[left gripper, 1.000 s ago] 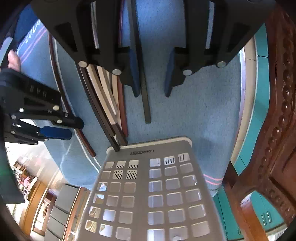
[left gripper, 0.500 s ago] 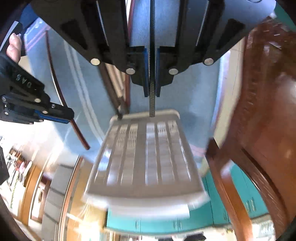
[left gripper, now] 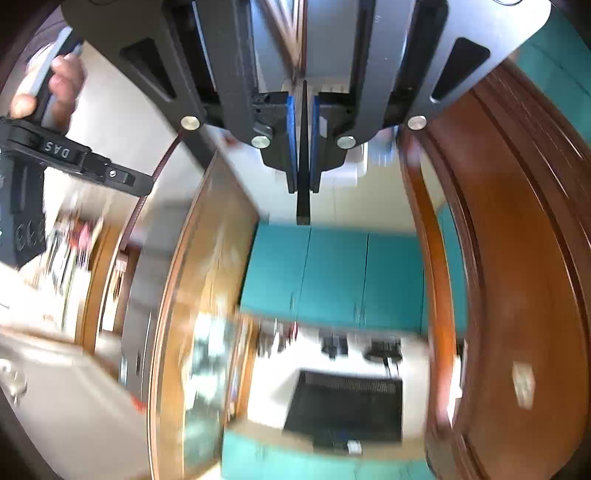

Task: Organize utensils
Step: 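Lift both held chopsticks upright and carry them over the white basket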

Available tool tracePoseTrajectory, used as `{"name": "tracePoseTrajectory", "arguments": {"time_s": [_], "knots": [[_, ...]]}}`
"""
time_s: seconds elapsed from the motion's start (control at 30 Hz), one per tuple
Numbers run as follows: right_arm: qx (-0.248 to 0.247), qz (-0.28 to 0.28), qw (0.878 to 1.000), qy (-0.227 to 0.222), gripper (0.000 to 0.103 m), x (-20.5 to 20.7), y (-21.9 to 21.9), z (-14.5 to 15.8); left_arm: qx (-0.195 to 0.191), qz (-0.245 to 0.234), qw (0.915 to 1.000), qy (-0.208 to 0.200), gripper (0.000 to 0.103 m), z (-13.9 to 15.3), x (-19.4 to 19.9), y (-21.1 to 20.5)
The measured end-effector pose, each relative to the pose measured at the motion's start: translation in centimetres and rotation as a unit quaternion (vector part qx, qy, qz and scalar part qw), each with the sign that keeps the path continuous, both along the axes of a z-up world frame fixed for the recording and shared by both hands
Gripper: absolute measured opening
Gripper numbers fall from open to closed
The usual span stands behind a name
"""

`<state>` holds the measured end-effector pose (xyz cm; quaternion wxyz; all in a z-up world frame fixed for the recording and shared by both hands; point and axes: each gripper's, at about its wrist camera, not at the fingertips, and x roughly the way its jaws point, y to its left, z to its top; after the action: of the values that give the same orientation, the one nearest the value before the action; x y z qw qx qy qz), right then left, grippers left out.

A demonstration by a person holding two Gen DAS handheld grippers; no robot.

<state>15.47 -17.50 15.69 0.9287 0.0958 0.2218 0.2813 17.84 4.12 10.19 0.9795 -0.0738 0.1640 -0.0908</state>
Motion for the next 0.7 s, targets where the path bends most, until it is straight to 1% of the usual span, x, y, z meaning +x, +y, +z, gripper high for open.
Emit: {"name": "tracePoseTrajectory", "arguments": {"time_s": [0.07,0.1,0.17,0.2,0.23,0.27,0.33,0.43,0.53,0.6,0.7], "knots": [[0.025,-0.019,0.999,-0.040,0.007,0.2,0.0,2.3,-0.024,0.022,0.9986,-0.041,0.007,2.0,-0.4,1.1],[0.027,-0.037,0.997,-0.059,0.007,0.3,0.2,3.0,-0.036,0.044,0.9961,-0.067,0.007,2.8,-0.3,1.8],[0.031,-0.054,0.994,-0.089,0.007,0.6,0.7,3.7,-0.051,0.070,0.9919,-0.093,0.007,2.9,0.1,2.2],[0.030,-0.063,0.993,-0.096,0.007,0.8,1.2,3.7,-0.062,0.084,0.9894,-0.101,0.007,2.8,0.5,2.4],[0.026,-0.072,0.992,-0.099,0.007,1.2,1.4,3.4,-0.070,0.094,0.9878,-0.103,0.007,2.9,0.6,2.9],[0.014,-0.084,0.991,-0.103,0.007,1.8,1.8,2.8,-0.075,0.102,0.9869,-0.101,0.007,2.2,1.7,2.7],[-0.022,-0.100,0.990,-0.102,0.006,3.2,3.1,0.6,-0.076,0.104,0.9878,-0.087,0.007,1.8,2.6,2.5],[-0.039,-0.096,0.991,-0.083,0.006,4.4,3.7,-2.2,-0.055,0.115,0.9899,-0.063,0.007,0.0,4.8,1.2],[-0.045,-0.090,0.993,-0.060,0.006,5.2,4.2,-4.3,-0.038,0.122,0.9909,-0.043,0.007,-1.5,5.6,0.9],[-0.056,-0.086,0.994,-0.050,0.006,5.5,4.5,-5.1,-0.027,0.129,0.9907,-0.033,0.007,-2.5,5.8,0.6],[-0.081,-0.090,0.992,-0.047,0.006,5.8,5.1,-6.1,-0.013,0.135,0.9905,-0.024,0.007,-3.5,6.5,0.3]]}}
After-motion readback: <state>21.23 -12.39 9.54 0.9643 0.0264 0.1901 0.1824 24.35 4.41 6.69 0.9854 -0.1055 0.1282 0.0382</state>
